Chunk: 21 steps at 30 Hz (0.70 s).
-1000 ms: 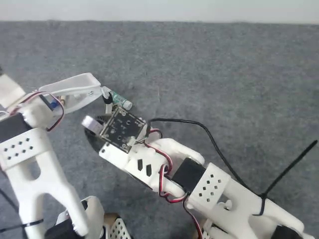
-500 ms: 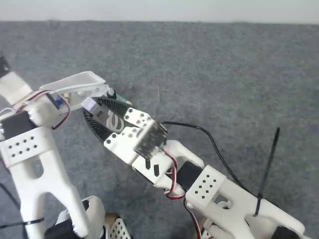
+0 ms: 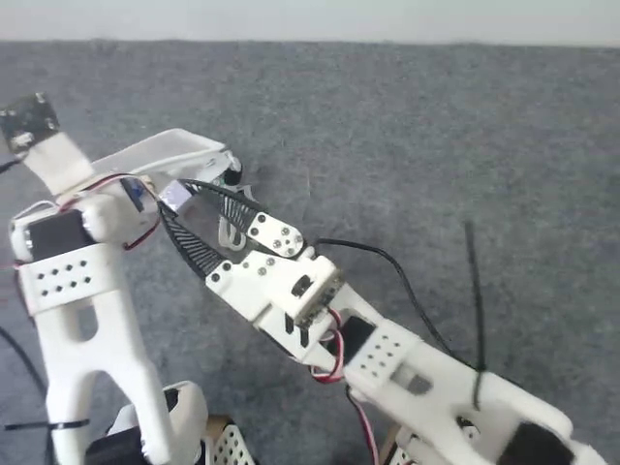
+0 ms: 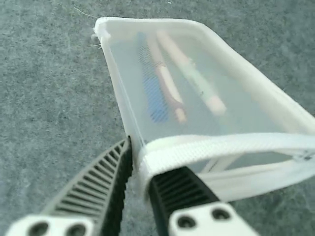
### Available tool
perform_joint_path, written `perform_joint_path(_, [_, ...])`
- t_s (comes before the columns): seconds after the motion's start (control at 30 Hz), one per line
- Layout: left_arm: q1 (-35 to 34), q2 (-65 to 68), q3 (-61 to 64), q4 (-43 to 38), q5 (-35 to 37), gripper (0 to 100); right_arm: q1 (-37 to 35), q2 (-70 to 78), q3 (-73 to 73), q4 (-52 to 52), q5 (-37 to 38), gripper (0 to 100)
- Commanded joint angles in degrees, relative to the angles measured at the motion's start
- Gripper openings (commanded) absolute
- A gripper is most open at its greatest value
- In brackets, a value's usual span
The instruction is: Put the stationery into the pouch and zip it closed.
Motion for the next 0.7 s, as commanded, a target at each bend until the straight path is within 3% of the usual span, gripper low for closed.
perform_joint_path(0.0, [0.7,-0.6,-0.8,-0.4,-0.6,1,1.3,7.5,-5.2,-9.4,-0.2,0.6])
perform_joint_path(0.4, [0.5,-0.6,-0.9,-0.9,-0.6,1,4.6,34.7,-20.3,-20.7,-0.2,0.6])
perform_joint_path(0.67, [0.4,-0.6,-0.8,-0.9,-0.6,1,3.9,37.3,-20.0,-22.4,-0.2,0.6])
